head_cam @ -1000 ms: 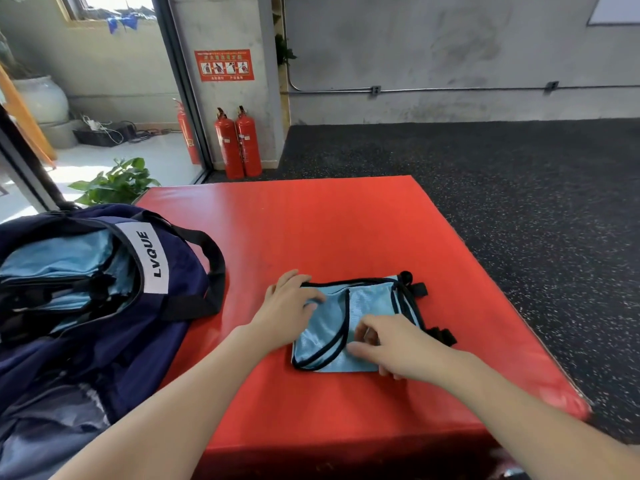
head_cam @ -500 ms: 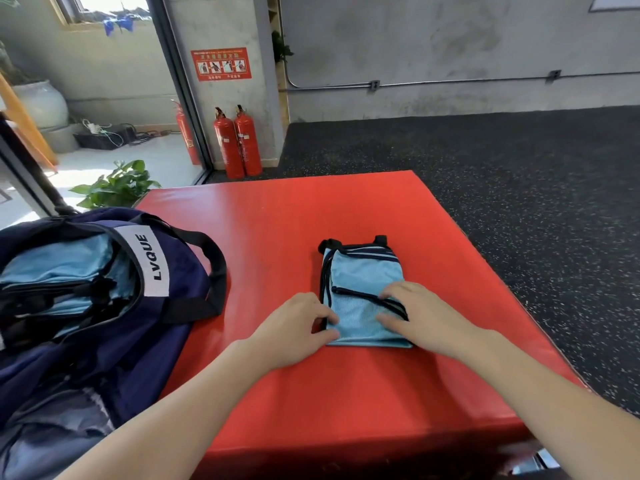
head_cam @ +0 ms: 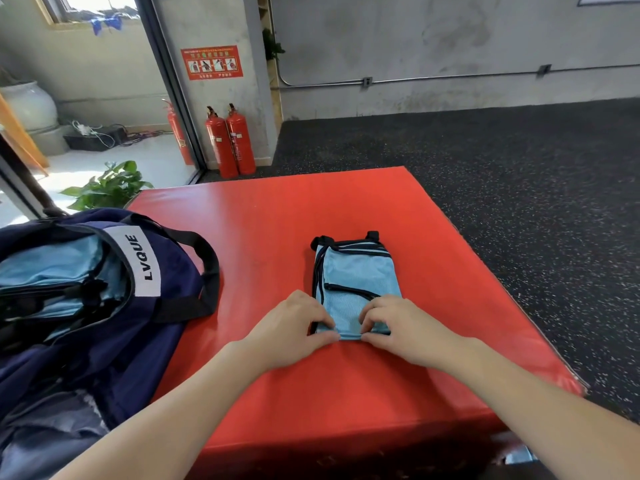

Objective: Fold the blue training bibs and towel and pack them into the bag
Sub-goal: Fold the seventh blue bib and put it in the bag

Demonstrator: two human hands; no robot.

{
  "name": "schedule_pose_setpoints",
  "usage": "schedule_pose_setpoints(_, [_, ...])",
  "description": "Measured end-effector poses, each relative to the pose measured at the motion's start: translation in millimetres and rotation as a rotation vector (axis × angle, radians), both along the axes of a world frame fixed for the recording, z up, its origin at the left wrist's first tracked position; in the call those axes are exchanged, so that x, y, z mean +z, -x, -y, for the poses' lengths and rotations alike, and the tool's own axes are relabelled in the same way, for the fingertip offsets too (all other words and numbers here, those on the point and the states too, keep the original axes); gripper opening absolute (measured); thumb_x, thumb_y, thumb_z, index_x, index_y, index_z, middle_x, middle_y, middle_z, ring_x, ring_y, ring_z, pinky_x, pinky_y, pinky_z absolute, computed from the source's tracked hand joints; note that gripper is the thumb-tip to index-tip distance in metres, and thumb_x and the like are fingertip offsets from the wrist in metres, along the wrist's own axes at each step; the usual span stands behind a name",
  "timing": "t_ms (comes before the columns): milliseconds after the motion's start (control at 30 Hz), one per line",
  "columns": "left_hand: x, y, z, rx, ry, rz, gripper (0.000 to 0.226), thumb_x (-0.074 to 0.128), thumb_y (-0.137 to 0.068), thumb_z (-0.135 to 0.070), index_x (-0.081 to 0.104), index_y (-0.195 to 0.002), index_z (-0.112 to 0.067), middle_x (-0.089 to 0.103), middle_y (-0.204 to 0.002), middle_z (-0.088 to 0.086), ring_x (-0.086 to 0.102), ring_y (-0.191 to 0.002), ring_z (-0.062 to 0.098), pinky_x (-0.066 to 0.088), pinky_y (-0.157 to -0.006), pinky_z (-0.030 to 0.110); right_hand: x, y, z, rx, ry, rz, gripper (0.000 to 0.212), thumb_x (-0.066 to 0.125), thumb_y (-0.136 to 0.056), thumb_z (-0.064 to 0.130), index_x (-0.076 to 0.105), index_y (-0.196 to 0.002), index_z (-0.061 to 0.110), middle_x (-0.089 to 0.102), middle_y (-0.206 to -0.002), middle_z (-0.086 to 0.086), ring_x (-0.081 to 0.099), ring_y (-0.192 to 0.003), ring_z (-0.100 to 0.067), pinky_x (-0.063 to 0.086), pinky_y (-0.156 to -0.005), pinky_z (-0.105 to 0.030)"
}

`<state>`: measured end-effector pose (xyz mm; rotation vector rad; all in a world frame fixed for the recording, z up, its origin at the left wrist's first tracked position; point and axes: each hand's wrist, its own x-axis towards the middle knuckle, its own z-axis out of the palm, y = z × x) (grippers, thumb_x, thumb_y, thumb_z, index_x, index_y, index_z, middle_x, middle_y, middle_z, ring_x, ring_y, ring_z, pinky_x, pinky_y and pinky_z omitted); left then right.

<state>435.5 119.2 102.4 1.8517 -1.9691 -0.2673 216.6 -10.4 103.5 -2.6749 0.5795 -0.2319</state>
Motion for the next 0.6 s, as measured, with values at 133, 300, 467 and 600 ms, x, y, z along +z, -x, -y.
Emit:
schedule_pose_setpoints(133, [-3,3,0,0.034,-0.008,0.006,0.047,0.069,-0.08,-0.067,0.073,-0.111,-0.032,0.062,-0.104,-0.021,0.045,-0.11,-0.002,0.043,-0.094,0.019,1,-3,-1,-0.014,-0.007,-0.004,0.01,0.067,-0.093,0.032,0.071,-0.094,0.024,0.064,-0.112,0.017,0.052,-0.109,-0.002,0.038,-0.093,-0.019])
schedule_pose_setpoints(300, [-4,6,2,0.036,0.05,0.008,0.036,0.071,-0.083,-0.058,0.073,-0.106,-0.03,0.063,-0.097,-0.02,0.048,-0.104,0.002,0.045,-0.091,0.024,2,-4,3,-0.091,-0.165,0.062,0.008,0.07,-0.093,0.029,0.072,-0.093,0.021,0.06,-0.11,0.021,0.052,-0.105,0.004,0.039,-0.093,-0.015])
schedule_pose_setpoints(467, [-8,10,5,0.067,0.098,-0.011,0.021,0.065,-0.091,-0.045,0.074,-0.095,-0.026,0.063,-0.085,-0.015,0.047,-0.094,0.005,0.047,-0.084,0.028,5,-2,4,-0.097,-0.182,0.096,0.008,0.072,-0.091,0.032,0.069,-0.089,0.025,0.061,-0.11,0.018,0.053,-0.104,0.005,0.038,-0.093,-0.016])
schedule_pose_setpoints(600, [-3,10,6,0.097,0.14,-0.045,0.017,0.064,-0.092,-0.038,0.068,-0.083,-0.024,0.057,-0.08,-0.014,0.047,-0.094,0.006,0.044,-0.081,0.023,5,4,3,-0.123,-0.156,0.087,0.03,0.074,-0.08,0.056,0.057,-0.098,0.039,0.054,-0.114,0.022,0.047,-0.112,0.004,0.04,-0.097,-0.021])
